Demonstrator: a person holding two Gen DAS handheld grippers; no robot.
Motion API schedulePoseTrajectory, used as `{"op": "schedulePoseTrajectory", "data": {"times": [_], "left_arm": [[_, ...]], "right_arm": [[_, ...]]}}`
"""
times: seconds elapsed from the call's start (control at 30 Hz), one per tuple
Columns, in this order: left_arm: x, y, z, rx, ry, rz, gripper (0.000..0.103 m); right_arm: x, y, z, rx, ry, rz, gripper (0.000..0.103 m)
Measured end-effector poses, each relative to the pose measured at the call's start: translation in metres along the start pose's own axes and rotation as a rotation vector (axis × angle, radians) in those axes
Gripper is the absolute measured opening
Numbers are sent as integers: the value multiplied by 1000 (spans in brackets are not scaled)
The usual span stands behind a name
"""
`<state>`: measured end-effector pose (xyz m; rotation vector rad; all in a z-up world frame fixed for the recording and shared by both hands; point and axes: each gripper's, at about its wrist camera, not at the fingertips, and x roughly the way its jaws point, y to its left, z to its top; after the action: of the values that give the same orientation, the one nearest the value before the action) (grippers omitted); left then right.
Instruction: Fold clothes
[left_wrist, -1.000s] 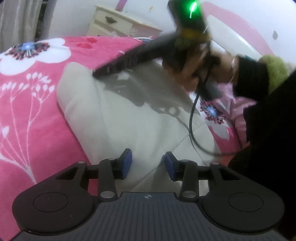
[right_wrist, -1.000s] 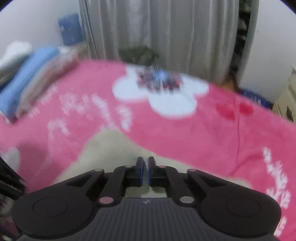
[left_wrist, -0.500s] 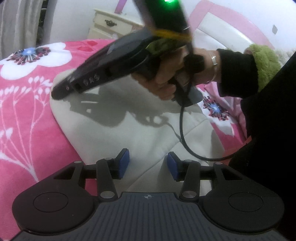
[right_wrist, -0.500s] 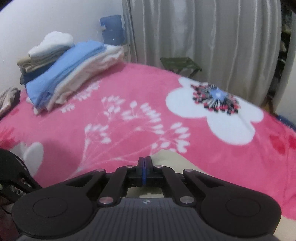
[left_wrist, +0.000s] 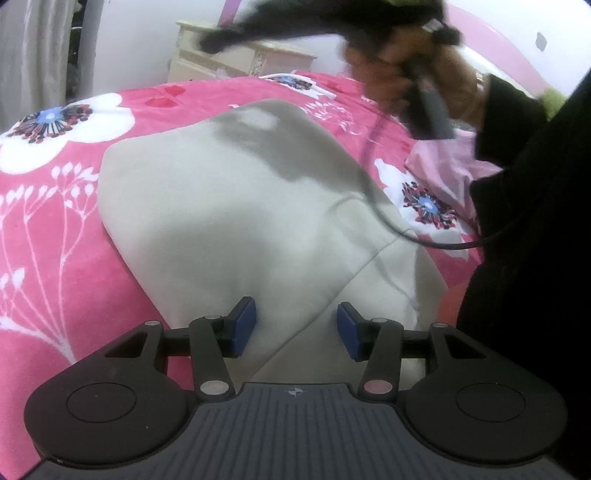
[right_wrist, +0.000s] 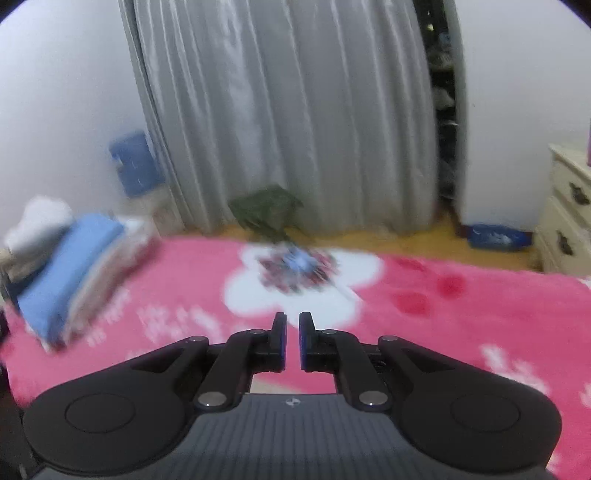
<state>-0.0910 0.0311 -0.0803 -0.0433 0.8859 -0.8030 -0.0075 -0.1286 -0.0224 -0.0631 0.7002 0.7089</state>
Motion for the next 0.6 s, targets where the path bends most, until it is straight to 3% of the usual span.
{"op": "schedulePoseTrajectory", "data": {"times": [0.1, 0.17, 0.23, 0.3, 0.4, 0.5, 0.6], "left_arm": [[0, 0, -1, -1, -1, -1, 49], [1, -1, -1, 2, 0, 2, 49], [1, -4, 0, 11, 7, 7, 49], [2, -5, 1, 19, 17, 11, 49], [-2, -7, 3, 36, 16, 14, 49], [-12, -8, 5, 52, -12, 3, 49], [-18, -12, 6, 77, -29, -21, 49]], "right_arm": [[16, -17, -26, 44, 109, -45, 6], [43, -33, -45, 112, 163, -86, 0], [62, -51, -55, 226, 149, -103, 0], [59, -52, -48, 241, 122, -146, 0], [20, -44, -30, 129, 58, -192, 6], [-35, -49, -21, 97, 39, -127, 6], [-67, -41, -33, 88, 125, 4, 6]]}}
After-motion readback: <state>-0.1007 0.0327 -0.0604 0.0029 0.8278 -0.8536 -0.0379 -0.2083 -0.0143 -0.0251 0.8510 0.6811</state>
